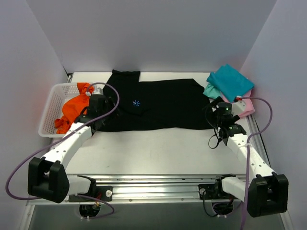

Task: Fold and stack the t-shirts
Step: Fold the tshirt

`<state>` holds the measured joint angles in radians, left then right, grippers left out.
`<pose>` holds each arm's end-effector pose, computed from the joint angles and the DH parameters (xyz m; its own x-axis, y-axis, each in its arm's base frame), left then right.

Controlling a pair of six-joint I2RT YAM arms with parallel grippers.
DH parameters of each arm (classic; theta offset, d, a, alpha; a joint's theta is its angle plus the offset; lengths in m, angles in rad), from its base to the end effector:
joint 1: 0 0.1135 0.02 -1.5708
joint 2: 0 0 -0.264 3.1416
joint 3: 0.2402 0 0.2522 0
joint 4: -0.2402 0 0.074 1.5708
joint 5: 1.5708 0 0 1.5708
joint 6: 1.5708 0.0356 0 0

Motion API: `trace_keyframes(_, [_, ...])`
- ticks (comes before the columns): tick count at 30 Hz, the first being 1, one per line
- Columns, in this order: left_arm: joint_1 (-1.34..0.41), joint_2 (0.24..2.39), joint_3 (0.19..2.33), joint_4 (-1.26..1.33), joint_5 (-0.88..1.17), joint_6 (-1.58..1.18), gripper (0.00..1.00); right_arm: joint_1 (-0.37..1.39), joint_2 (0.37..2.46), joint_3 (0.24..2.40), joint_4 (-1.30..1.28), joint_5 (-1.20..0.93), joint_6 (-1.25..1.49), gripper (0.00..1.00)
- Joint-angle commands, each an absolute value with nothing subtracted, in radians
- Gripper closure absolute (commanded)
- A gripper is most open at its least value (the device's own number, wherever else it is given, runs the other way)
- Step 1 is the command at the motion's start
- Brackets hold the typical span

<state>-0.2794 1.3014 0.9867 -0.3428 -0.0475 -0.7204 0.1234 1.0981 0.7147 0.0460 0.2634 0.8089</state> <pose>0.2773 -0.0778 0.2823 -0.5994 -0.5136 -0.6140 -0.2076 0.8406 -0.5003 0.2509 0.0218 0.2767 -0.1363 0.6870 -0.7137 0.3240 0.7118 0.6232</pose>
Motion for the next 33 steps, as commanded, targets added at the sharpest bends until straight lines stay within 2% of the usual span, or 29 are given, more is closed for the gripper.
trace_keyframes(1, [-0.285,1.289,0.823,-0.276,-0.095,-0.836,0.32,0.123,1.106,0.615,0.038,0.195,0.796,0.00])
trace_keyframes(5, [-0.290,1.273,0.686,-0.216,-0.132,-0.879,0.32,0.121,1.080,0.555,0.018,0.196,0.804,0.00])
trace_keyframes(12, [-0.279,1.354,0.657,-0.181,-0.143,-0.917,0.31,0.107,1.167,0.492,0.097,0.198,0.824,0.00])
trace_keyframes(28, [-0.223,1.520,0.721,-0.133,-0.210,-0.947,0.30,0.074,1.581,0.661,0.250,0.190,0.879,0.00])
trace_keyframes(33, [-0.167,1.583,0.744,-0.120,-0.175,-0.930,0.34,0.060,1.666,0.716,0.258,0.173,0.888,0.01])
